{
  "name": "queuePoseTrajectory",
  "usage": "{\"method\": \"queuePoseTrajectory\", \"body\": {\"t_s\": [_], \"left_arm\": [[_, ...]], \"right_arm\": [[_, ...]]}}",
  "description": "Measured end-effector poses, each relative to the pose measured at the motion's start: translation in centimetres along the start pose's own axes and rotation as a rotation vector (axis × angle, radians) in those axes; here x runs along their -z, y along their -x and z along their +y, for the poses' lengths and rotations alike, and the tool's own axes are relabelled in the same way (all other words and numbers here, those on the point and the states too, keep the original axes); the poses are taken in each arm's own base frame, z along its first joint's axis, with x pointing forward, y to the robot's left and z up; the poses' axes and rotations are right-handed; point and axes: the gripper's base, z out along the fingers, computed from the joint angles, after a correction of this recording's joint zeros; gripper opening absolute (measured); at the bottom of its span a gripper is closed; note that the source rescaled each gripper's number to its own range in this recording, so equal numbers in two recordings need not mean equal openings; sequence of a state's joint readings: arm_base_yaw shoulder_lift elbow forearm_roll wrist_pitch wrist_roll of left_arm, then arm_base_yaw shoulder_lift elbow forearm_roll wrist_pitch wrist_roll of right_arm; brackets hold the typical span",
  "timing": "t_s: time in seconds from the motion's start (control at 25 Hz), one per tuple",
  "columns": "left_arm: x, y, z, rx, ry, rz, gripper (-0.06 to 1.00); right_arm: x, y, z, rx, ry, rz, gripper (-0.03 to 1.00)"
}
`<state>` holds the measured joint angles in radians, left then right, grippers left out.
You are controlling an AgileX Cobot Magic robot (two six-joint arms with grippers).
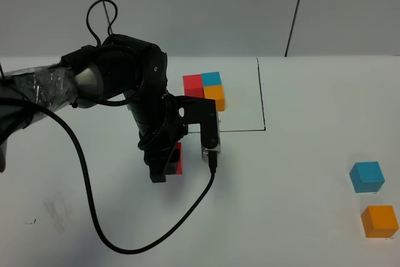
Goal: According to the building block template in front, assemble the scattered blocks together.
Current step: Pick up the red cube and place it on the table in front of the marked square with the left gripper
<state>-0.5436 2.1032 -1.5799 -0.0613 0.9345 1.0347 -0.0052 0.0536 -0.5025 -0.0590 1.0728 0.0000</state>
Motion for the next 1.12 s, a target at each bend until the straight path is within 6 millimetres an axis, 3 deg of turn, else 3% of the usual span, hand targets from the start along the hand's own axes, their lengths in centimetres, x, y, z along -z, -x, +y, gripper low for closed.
{"method": "queuePoseTrajectory", "body": {"t_s": [0.52,1.12], "left_arm": [[-3.0,0.9,0.4,-0.025,0.025,-0.015,0.0],[-3.6,1.0,0.6,-0.079,0.033,-0.018,0.0]], "right_arm": [[0.0,0.0,0.0,0.0,0.0,0.0,0.0],[0.0,0.0,0.0,0.0,0.0,0.0,0.0]]}}
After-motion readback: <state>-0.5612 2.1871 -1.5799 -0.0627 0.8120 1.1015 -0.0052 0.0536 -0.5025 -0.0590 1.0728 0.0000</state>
